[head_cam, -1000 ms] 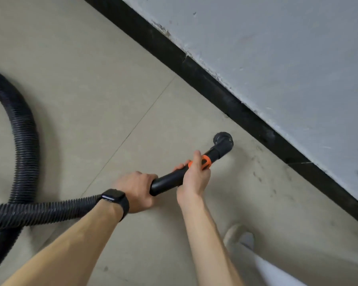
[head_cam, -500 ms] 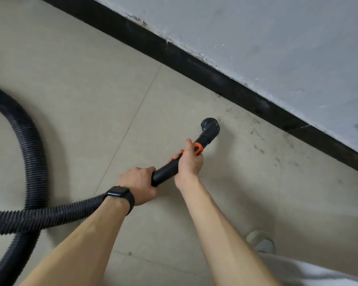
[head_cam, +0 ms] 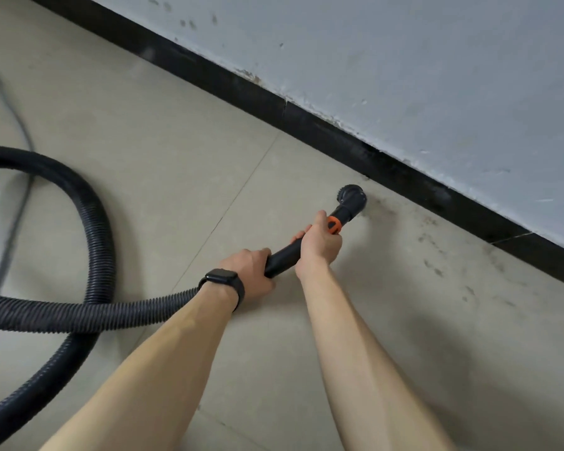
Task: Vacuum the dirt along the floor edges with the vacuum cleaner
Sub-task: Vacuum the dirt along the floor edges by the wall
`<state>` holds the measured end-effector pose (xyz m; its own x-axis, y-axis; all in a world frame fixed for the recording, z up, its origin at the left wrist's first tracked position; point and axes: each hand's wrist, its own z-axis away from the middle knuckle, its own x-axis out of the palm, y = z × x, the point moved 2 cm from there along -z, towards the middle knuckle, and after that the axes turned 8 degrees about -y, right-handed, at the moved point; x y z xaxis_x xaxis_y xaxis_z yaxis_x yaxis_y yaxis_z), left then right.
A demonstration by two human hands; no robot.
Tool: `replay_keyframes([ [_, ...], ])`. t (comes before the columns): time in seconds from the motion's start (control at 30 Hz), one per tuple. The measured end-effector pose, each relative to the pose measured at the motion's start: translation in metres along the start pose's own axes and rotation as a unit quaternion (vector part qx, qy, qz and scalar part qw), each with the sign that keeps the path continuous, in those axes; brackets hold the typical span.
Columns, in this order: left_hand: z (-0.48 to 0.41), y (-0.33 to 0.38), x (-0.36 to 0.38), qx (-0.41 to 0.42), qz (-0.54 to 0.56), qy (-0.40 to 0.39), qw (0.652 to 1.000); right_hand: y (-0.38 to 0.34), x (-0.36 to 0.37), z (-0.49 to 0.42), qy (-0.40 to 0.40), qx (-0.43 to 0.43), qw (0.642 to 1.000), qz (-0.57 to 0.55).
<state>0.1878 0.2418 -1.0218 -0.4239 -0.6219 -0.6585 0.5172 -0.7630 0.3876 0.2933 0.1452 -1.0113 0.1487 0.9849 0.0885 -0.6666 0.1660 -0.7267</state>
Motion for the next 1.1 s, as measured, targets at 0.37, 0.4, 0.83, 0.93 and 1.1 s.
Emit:
replay_keyframes([
  [0.37, -0.006, 0.053, 0.008, -0.01, -0.067, 0.006, 0.998, -0.029, -0.032, -0.036, -0.036, 0.013, 0.999, 0.003],
  [0.4, -0.007, 0.056, 0.01, -0.016, -0.06, 0.008, 0.998, -0.03, -0.034, -0.038, -0.041, 0.017, 0.999, 0.001],
  [0.83, -0.016, 0.051, 0.01, -0.027, 0.004, 0.027, 0.999, -0.035, -0.013, -0.047, -0.047, 0.012, 0.998, 0.034],
  [0.93, -0.016, 0.039, 0.005, -0.024, 0.03, 0.028, 0.999, -0.035, 0.0, -0.043, -0.057, 0.007, 0.997, 0.054],
  [1.1, -0.011, 0.019, -0.003, -0.025, 0.081, 0.041, 0.996, -0.036, 0.029, -0.031, -0.099, 0.011, 0.991, 0.091],
])
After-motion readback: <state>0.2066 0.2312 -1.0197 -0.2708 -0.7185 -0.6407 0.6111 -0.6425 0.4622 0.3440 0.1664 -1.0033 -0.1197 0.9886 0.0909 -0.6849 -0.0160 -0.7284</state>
